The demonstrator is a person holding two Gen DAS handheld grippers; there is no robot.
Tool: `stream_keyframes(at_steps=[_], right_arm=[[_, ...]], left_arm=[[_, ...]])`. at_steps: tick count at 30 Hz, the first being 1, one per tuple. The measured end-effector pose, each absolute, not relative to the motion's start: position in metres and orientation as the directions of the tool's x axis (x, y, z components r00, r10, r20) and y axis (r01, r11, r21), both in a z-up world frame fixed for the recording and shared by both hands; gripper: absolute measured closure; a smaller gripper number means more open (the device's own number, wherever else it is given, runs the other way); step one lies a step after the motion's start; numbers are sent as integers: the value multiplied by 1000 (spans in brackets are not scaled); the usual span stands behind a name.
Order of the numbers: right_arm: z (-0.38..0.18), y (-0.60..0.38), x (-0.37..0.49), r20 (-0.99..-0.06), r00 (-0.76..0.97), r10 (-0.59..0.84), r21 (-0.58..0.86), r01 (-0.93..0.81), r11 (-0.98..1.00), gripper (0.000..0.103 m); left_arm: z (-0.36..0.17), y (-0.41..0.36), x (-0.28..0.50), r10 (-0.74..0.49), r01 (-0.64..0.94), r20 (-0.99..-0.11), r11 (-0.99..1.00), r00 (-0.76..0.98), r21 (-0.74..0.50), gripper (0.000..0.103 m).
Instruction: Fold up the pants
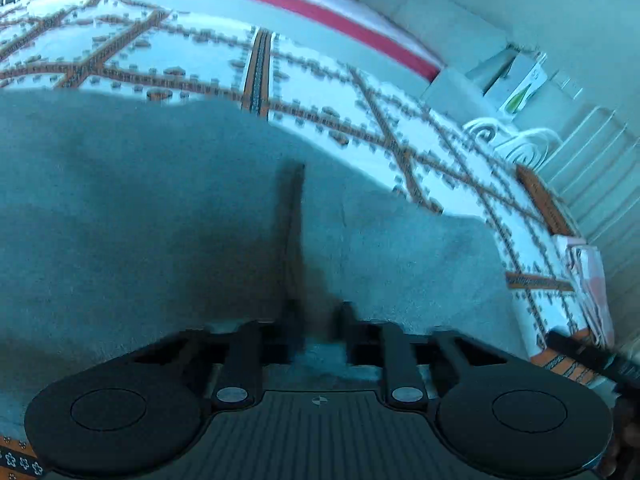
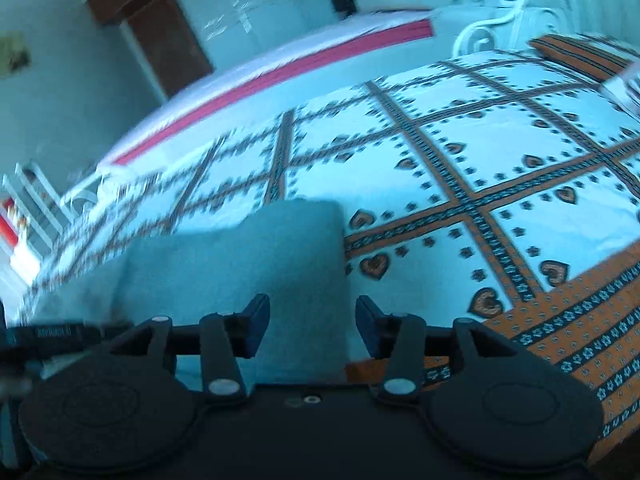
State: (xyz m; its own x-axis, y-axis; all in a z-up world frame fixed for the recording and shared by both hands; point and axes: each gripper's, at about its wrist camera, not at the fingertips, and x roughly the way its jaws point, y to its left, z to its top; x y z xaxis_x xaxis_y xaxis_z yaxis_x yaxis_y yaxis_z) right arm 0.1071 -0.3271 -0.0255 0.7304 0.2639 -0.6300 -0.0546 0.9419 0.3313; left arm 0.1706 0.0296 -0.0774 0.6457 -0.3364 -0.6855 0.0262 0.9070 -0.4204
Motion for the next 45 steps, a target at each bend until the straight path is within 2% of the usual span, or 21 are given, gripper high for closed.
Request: stream_keyframes(at_steps=[2, 4, 6, 8, 10, 11, 12, 14, 16, 18, 19, 21, 24, 26, 28, 29, 31, 35, 38, 41, 45], right_arm=[[-30, -317, 111, -668, 707, 231, 269, -60, 961, 65], [-26, -309, 106, -648, 730, 215, 221, -90, 971, 65], [-22, -305, 102, -623, 747, 231, 208, -126, 970, 65], [-33, -300, 111, -687, 692, 220, 185, -126, 975, 65], [-53, -296, 123, -769, 604, 209, 182, -107, 978, 66], [-50, -297, 123, -756, 618, 215, 204, -91, 975, 66], [-44, -298, 123, -742, 633, 219, 208, -94, 974, 72], [-27, -300, 116, -676, 711, 194, 185, -92, 978, 79], [-17, -301, 111, -619, 756, 212, 189, -119, 975, 90], [-22, -296, 117, -627, 738, 251, 206, -154, 967, 93], [-32, -290, 123, -675, 696, 246, 192, -156, 969, 93], [-54, -280, 133, -763, 613, 206, 139, -155, 978, 92], [-30, -275, 135, -683, 688, 246, 164, -183, 969, 91], [-20, -276, 141, -628, 735, 253, 168, -190, 967, 86], [-22, -276, 160, -644, 731, 227, 172, -150, 974, 83], [-32, -278, 172, -686, 690, 233, 201, -128, 971, 83], [-54, -281, 189, -767, 595, 239, 251, -65, 966, 84], [-27, -278, 175, -652, 700, 290, 320, -92, 943, 83], [-24, -266, 166, -657, 695, 294, 287, -130, 949, 80], [-29, -259, 159, -679, 656, 329, 311, -150, 939, 80], [-23, -237, 143, -669, 650, 360, 280, -229, 932, 74]], left_arm=[[-61, 33, 154, -332, 65, -601, 905, 727, -421, 89], [-46, 35, 136, -318, 94, -546, 912, 775, -398, 89], [-51, 37, 127, -290, 74, -586, 928, 756, -365, 89], [-81, 38, 138, -257, 16, -721, 946, 644, -323, 85], [-88, 46, 140, -269, 2, -705, 935, 656, -354, 80], [-83, 49, 141, -272, 7, -698, 934, 663, -358, 71], [-77, 52, 139, -246, -5, -695, 941, 675, -338, 62], [-67, 57, 135, -184, -33, -673, 955, 717, -296, 61], [-65, 58, 138, -196, -28, -651, 948, 733, -317, 61], [-74, 48, 152, -170, -15, -707, 969, 686, -248, 59], [-82, 43, 157, -152, -3, -737, 979, 659, -205, 57], [-76, 35, 161, -130, 17, -724, 987, 677, -161, 55], [-53, 38, 167, -145, 34, -635, 982, 759, -183, 55], [-55, 38, 187, -136, 23, -662, 984, 737, -176, 54], [-76, 40, 206, -165, 23, -737, 980, 655, -199, 42], [-85, 41, 208, -186, 39, -727, 976, 661, -214, 37], [-83, 40, 200, -198, 72, -699, 976, 687, -206, 37], [-61, 63, 165, -149, 63, -666, 986, 731, -152, 37], [-41, 104, 136, -99, -12, -643, 986, 760, -166, 36], [-29, 153, 106, -19, -110, -609, 979, 793, -173, 19], [-32, 224, 60, 97, -303, -598, 919, 796, -254, 20]])
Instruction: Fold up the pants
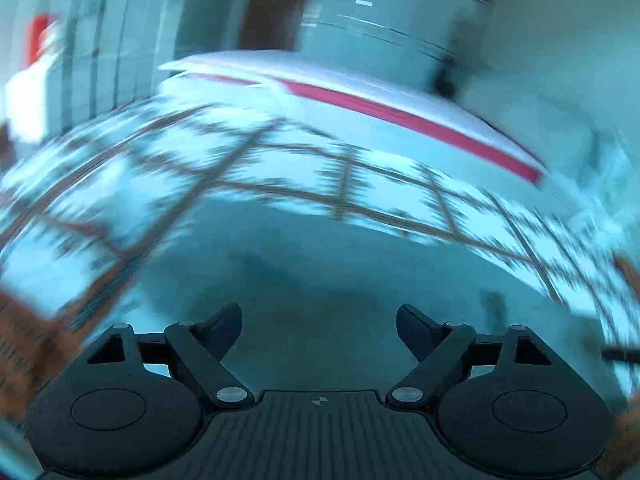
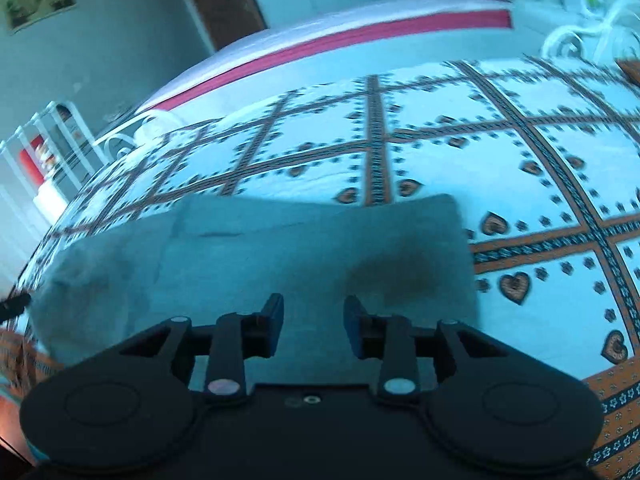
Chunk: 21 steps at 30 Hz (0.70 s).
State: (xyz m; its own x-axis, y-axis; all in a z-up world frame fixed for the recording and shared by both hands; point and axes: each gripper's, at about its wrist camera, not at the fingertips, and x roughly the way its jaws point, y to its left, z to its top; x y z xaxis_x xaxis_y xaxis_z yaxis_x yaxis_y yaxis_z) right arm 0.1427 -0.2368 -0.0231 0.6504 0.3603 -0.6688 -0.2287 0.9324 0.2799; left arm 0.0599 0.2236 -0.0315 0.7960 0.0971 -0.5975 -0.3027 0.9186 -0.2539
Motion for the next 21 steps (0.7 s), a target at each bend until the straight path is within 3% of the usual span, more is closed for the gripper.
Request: stream_keyframes(at_steps=[1, 2, 3, 7, 15, 21], right_arm=[[-22, -230, 139, -668, 648, 365, 263, -253, 931, 73], [-20, -224, 136, -668, 647, 367, 245, -275, 930, 70], [-20, -217, 133, -670, 647, 364, 223, -292, 930, 67], [-24, -198, 132, -681, 636, 362, 188, -326, 927, 66], [-38, -173, 126, -719, 611, 331, 129, -351, 927, 65], [-41, -172, 126, -719, 613, 326, 116, -357, 927, 64]], left_arm=[[-38, 239, 53, 106, -345, -609, 893, 786, -289, 27], [-47, 255, 50, 97, -378, -627, 864, 773, -332, 55], [-57, 267, 49, 81, -405, -647, 836, 758, -370, 74], [-87, 295, 57, 7, -428, -654, 762, 756, -486, 76], [-82, 292, 75, 44, -413, -638, 796, 769, -442, 79], [-78, 302, 70, 40, -403, -604, 781, 796, -478, 80]])
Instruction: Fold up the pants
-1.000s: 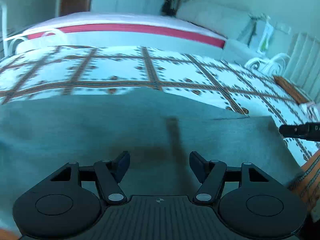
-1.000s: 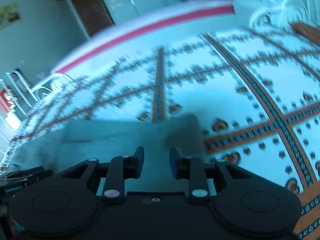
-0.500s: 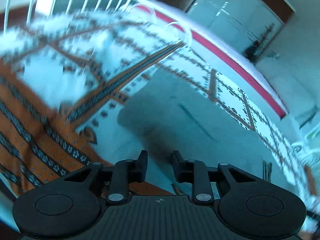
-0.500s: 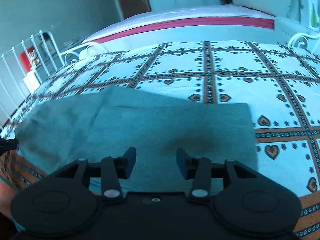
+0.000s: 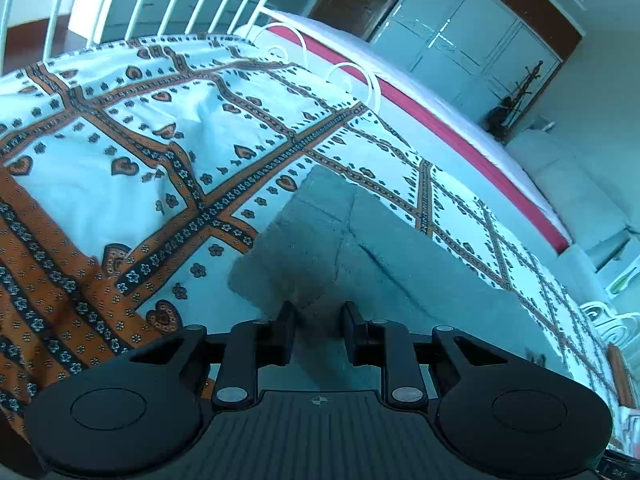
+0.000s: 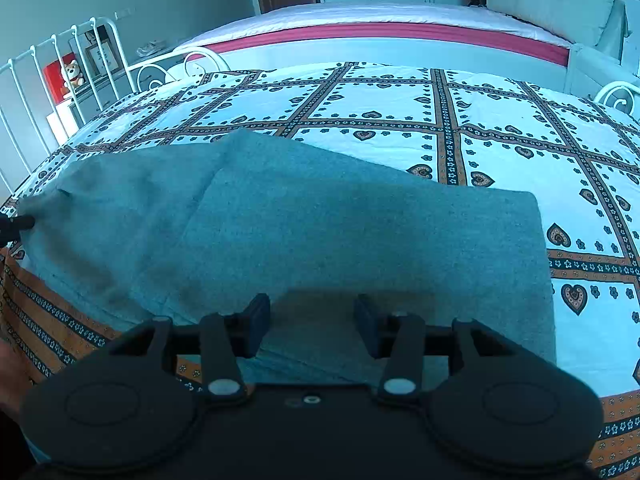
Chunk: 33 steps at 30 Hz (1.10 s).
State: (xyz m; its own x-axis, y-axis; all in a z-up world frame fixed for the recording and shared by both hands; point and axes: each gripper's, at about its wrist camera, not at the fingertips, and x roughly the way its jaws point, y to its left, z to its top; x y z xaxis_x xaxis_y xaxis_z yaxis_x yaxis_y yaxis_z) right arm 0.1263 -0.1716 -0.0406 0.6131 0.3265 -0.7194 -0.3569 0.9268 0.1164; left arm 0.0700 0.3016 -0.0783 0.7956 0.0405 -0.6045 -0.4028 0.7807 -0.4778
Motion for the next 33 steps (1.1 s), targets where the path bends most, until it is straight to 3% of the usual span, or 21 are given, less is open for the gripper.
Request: stream_keyframes(at_steps=[3, 6, 8, 10, 11, 12, 17, 21, 22, 23, 24, 26, 28, 31, 33], right_arm=[[-40, -171, 127, -717, 616, 327, 116, -357, 927, 64], [-41, -169, 127, -716, 614, 331, 117, -363, 924, 63], [-41, -169, 128, -718, 612, 332, 117, -364, 924, 63], [-38, -171, 127, -710, 615, 342, 130, -363, 923, 63], [-37, -173, 127, -705, 619, 347, 137, -362, 922, 63], [-36, -175, 127, -702, 621, 349, 141, -360, 922, 63], [-37, -182, 128, -704, 617, 351, 156, -347, 925, 63], [-36, -186, 127, -700, 622, 351, 161, -342, 926, 63], [-36, -187, 127, -698, 624, 351, 164, -338, 927, 63], [-36, -189, 128, -694, 626, 356, 174, -333, 927, 63], [-35, -190, 127, -686, 628, 367, 188, -334, 924, 63], [-29, -189, 124, -646, 644, 410, 218, -359, 908, 63], [-23, -184, 121, -603, 648, 465, 241, -408, 881, 63], [-25, -164, 123, -608, 617, 500, 240, -458, 856, 62], [-42, -142, 130, -697, 547, 463, 191, -480, 856, 61]], left_arm=[[-75, 307, 67, 31, -350, -527, 779, 849, -520, 83], [-97, 315, 80, 34, -417, -627, 774, 778, -476, 82], [-93, 317, 72, 23, -407, -598, 754, 801, -516, 79], [-85, 314, 63, 57, -432, -606, 754, 794, -495, 50], [-82, 313, 57, 87, -450, -603, 751, 793, -484, 23], [-80, 311, 53, 108, -456, -597, 756, 795, -470, 17], [-103, 325, 75, 59, -483, -661, 731, 748, -482, 17], [-111, 322, 95, 75, -457, -638, 761, 767, -461, 19], [-110, 322, 95, 77, -452, -624, 757, 778, -471, 36], [-108, 324, 92, 47, -425, -593, 742, 804, -518, 62], [-99, 321, 86, 60, -411, -551, 733, 832, -542, 68], [-82, 311, 77, 76, -354, -475, 770, 877, -531, 69], [-73, 305, 72, 73, -333, -455, 784, 887, -523, 69], [-77, 308, 73, 71, -369, -513, 779, 855, -508, 69], [-86, 313, 76, 72, -419, -580, 763, 812, -492, 66]])
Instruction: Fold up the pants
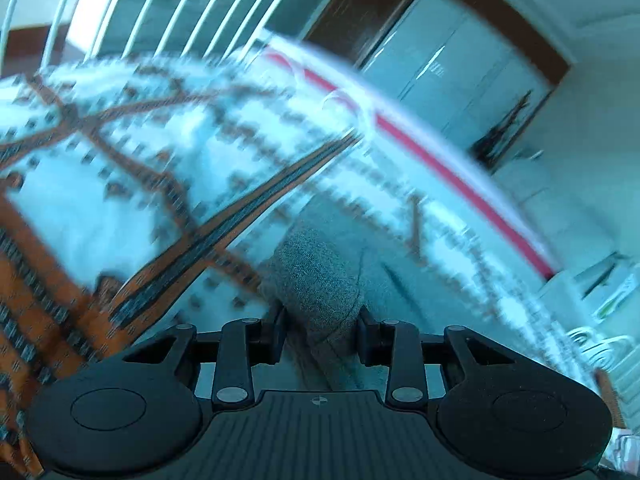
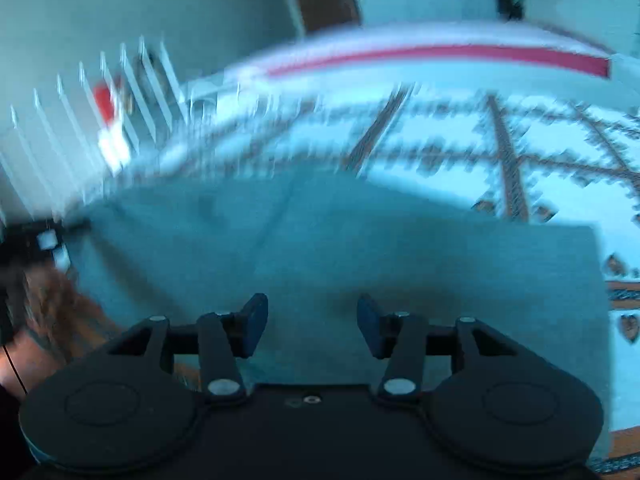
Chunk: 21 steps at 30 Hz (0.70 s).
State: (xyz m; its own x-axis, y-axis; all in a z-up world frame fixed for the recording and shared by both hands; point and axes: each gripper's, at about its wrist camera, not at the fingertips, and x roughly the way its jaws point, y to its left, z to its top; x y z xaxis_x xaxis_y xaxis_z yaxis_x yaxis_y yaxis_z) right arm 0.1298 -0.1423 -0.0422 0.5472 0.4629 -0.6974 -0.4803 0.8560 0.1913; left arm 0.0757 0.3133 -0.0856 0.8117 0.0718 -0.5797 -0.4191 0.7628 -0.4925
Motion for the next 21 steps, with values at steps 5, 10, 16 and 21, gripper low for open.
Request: stream_keyframes(at_steps=[5, 10, 16, 21], right_arm=[[-48, -126, 130, -733, 552, 396, 86, -503, 860, 60], [-23, -166, 122, -630, 662, 405, 151, -407, 901, 59], [4, -250, 118, -514, 797, 319, 278, -197, 940, 56], [5, -309, 106, -496, 837, 231, 303, -82, 949, 55]], left_arm=[[-92, 319, 70, 46, -429, -585, 726, 810, -538, 67], [-50, 289, 68, 11, -277, -447, 798, 895, -536, 71], [6, 194, 105, -179, 3, -318, 875, 931, -485, 71], [8, 73, 153, -385, 219, -330, 870, 862, -441, 70]])
